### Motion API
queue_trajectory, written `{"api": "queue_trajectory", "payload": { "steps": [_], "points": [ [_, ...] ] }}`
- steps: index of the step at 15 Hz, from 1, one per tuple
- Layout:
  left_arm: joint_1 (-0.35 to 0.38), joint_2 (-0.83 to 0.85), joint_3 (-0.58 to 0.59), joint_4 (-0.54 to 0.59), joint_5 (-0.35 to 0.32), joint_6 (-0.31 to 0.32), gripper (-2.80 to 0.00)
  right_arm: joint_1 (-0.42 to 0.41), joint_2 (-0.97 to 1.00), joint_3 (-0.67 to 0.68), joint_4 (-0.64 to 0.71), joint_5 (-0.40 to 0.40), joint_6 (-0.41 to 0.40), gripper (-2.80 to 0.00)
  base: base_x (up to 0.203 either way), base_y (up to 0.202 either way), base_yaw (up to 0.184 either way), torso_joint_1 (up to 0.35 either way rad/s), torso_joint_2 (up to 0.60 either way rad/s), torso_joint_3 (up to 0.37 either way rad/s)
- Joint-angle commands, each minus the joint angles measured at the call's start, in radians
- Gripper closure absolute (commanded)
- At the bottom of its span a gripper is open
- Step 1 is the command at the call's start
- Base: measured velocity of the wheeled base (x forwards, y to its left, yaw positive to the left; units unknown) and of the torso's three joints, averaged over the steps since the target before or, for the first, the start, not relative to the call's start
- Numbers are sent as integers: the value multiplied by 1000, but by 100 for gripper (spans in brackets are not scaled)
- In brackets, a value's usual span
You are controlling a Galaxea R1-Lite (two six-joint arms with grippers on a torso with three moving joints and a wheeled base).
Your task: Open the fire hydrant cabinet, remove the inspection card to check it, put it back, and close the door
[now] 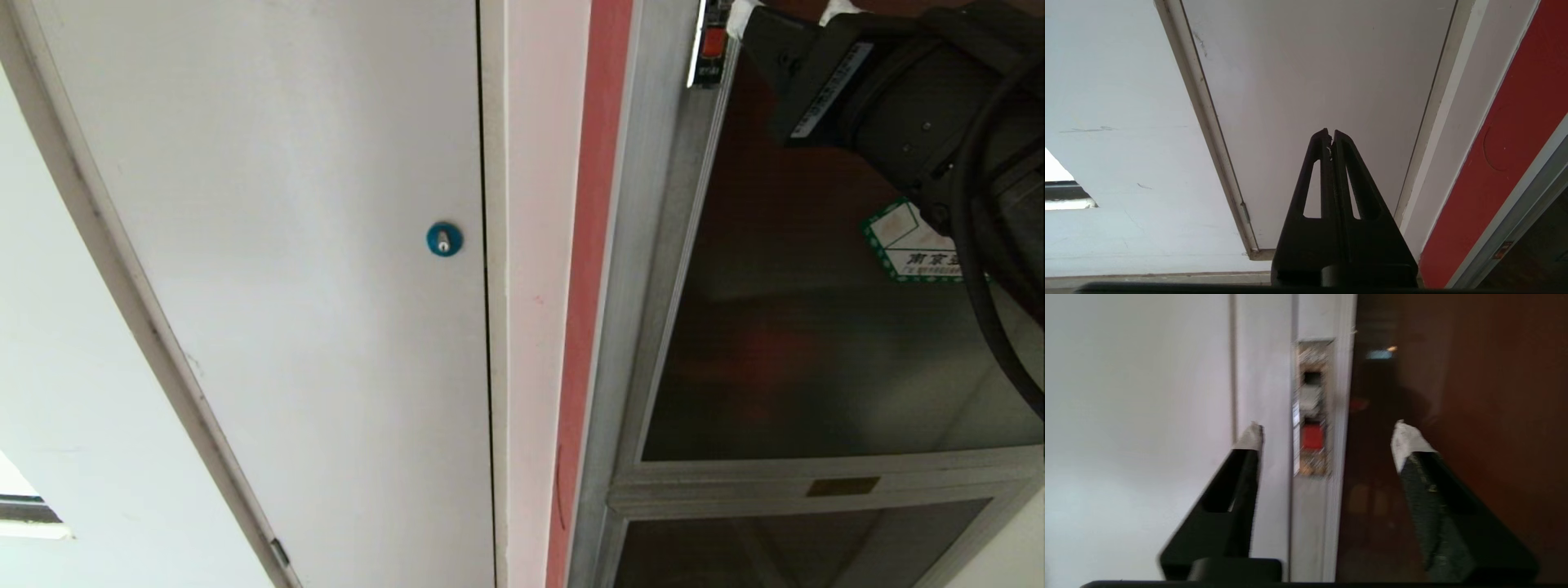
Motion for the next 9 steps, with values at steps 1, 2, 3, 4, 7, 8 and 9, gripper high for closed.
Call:
{"api": "queue_trajectory", "payload": {
  "steps": [1,2,3,4,7,8,9],
  "points": [
    [0,-1,6,0,0,0,0,-6,56,-41,-25,-28,-8,-280,0,0,0,0,0,0],
    [0,-1,6,0,0,0,0,-6,63,-50,-26,-39,-8,-280,0,0,0,0,0,0],
    [0,-1,6,0,0,0,0,-6,68,-57,-27,-49,-8,-280,0,0,0,0,0,0],
    [0,-1,6,0,0,0,0,-6,78,-65,-27,-55,-8,-280,0,0,0,0,0,0],
    [0,-1,6,0,0,0,0,-6,109,-103,-28,-96,-8,-280,0,0,0,0,0,0],
    [0,-1,6,0,0,0,0,-6,116,-114,-31,-109,-8,-280,0,0,0,0,0,0],
    [0,-1,6,0,0,0,0,-6,120,-117,-36,-117,-8,-280,0,0,0,0,0,0]
  ]
}}
